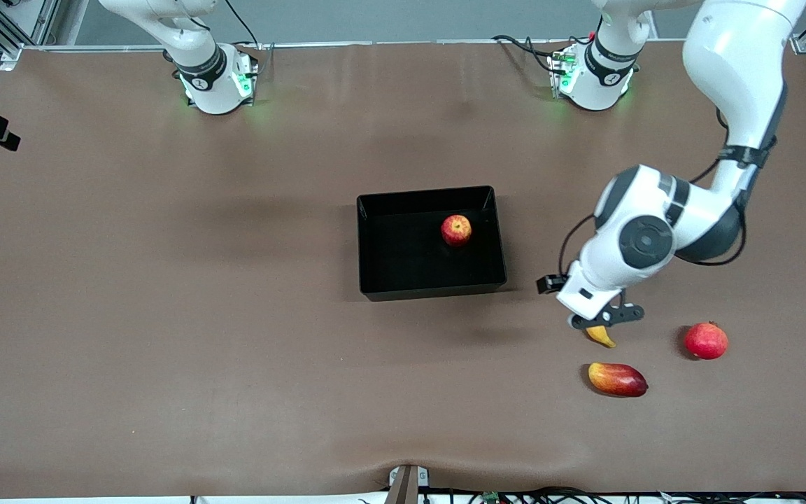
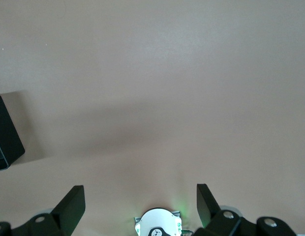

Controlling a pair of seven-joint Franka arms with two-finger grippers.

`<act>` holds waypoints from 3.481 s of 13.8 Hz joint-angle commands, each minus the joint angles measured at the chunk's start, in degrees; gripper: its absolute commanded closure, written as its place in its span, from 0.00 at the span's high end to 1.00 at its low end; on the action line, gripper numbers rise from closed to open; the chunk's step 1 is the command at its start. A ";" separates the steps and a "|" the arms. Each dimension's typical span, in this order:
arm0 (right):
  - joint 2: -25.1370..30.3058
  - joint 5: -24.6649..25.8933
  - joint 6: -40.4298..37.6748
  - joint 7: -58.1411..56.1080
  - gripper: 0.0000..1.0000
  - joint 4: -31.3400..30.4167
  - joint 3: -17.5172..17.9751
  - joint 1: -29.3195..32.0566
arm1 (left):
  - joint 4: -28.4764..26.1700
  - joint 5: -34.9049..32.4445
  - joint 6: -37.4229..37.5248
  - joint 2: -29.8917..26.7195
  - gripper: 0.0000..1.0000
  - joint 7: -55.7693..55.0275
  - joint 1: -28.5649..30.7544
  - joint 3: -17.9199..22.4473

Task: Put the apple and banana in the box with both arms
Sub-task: 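Move the left gripper back over the yellow banana, then grasp the banana with the left gripper and lift it, then carry the banana into the black box and open the left gripper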

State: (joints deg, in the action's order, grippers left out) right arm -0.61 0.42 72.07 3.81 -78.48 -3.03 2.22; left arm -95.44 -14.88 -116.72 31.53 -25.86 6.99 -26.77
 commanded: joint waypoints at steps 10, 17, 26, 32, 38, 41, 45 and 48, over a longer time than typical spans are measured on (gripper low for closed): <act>-0.71 -1.21 -1.41 -0.47 1.00 1.05 0.31 2.17 | -3.78 -12.81 -10.01 9.34 0.54 11.71 6.02 -0.57; -0.71 -1.30 -1.76 -0.47 1.00 0.96 0.31 2.96 | -4.05 -12.02 -5.28 4.78 0.00 9.25 5.59 -1.44; -0.80 -1.39 -2.02 -0.47 1.00 0.96 0.31 3.05 | 0.77 -7.90 2.91 1.42 0.00 -16.13 0.51 -17.62; -0.80 -1.39 -2.02 -0.47 1.00 0.96 0.40 3.40 | 10.16 -4.37 2.56 8.88 0.00 -36.25 -11.97 -17.01; -0.88 -1.39 -2.02 -0.47 1.00 0.96 0.40 3.40 | 14.66 -4.20 -2.44 12.84 0.00 -45.49 -25.78 -6.82; -0.88 -1.39 -2.02 -0.47 1.00 0.96 0.31 3.40 | 15.46 -4.20 -5.87 15.48 0.00 -46.30 -27.99 -5.58; -0.88 -1.39 -2.02 -0.47 1.00 0.96 0.31 3.49 | 15.46 -4.46 -8.60 18.21 0.00 -45.77 -29.48 -4.44; -0.88 -1.39 -2.02 -0.47 1.00 0.96 0.31 3.49 | 15.46 -4.46 -11.76 19.88 0.00 -45.60 -32.64 -0.76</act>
State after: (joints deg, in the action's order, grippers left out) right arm -0.95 0.24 70.79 3.81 -78.52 -3.44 4.14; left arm -82.01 -19.75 -126.93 49.83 -71.80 -22.96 -30.05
